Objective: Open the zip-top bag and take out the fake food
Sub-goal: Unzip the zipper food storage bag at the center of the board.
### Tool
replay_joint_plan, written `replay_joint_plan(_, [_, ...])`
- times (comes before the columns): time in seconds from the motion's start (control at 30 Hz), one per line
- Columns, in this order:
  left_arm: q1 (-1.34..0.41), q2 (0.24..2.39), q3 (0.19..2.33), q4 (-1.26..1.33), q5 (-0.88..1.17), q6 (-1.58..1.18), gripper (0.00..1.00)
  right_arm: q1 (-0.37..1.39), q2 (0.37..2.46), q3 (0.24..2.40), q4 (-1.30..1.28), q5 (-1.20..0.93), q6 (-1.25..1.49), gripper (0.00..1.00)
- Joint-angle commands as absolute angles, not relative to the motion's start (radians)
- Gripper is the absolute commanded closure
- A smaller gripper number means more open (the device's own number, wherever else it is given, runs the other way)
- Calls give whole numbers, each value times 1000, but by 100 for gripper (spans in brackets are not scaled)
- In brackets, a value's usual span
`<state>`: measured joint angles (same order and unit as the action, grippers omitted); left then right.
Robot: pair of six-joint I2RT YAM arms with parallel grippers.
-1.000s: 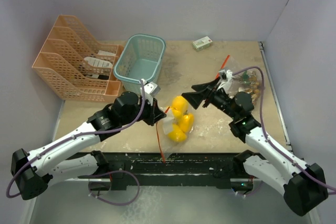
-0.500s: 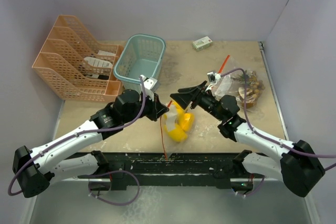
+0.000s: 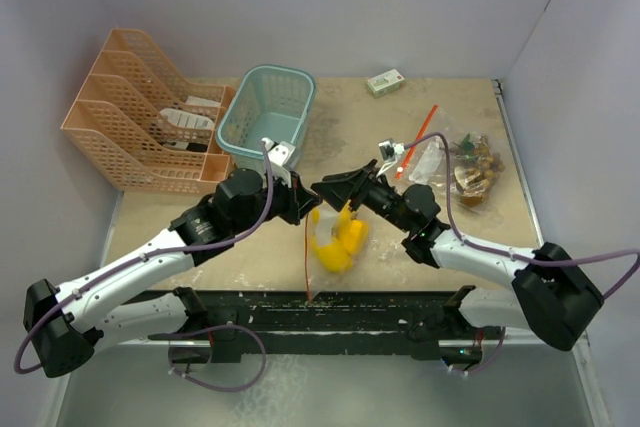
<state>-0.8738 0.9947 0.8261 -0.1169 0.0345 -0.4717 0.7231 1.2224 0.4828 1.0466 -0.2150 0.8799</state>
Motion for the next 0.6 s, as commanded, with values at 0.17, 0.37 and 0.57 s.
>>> replay_joint_plan(0.17, [-877, 996, 889, -34, -20, -482, 100, 783, 1281, 521, 1163, -160, 892, 54])
replay_joint_plan(0.37, [-877, 1009, 887, -33, -26, -487, 100, 793, 1263, 515, 1163, -132, 889, 100])
replay_joint_plan(0.57, [-877, 1010, 873, -39, -21, -491, 100, 790, 1199, 523, 1075, -104, 860, 100])
